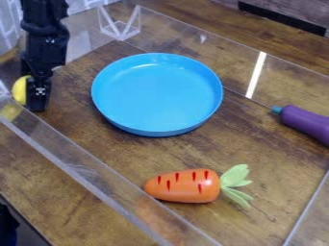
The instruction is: Put the lemon on the blue tray
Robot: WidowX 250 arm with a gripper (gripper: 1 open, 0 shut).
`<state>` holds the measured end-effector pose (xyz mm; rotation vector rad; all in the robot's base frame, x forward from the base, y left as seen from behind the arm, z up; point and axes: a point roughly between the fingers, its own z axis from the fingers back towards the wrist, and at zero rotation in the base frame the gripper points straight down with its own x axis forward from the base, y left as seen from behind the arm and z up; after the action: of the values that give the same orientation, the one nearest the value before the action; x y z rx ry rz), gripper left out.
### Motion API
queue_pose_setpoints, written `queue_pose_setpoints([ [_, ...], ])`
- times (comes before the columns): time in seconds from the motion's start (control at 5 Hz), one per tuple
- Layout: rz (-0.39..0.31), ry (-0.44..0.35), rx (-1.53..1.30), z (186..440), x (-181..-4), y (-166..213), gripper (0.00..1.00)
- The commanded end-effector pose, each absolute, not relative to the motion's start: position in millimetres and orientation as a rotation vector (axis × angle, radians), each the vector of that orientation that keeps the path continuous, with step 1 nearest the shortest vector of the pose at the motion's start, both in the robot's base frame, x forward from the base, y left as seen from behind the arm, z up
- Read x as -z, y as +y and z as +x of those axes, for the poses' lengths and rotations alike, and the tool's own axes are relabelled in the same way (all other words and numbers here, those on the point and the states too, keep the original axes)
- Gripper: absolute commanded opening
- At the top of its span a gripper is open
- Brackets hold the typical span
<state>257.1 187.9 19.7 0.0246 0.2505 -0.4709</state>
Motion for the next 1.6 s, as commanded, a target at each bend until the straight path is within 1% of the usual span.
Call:
queue_pose_setpoints([
  [0.0,0.007,0.246,0.435,247.4,-19.0,195.9,1.0],
  [1.0,-0.064,0.224,0.367,245.4,-16.0,194.4,1.0],
  [1.2,-0.059,0.226,0.372,248.1,-18.5,192.5,0.0],
  [1.4,-0.052,0.229,0.377,251.4,-22.8,189.2,0.0],
])
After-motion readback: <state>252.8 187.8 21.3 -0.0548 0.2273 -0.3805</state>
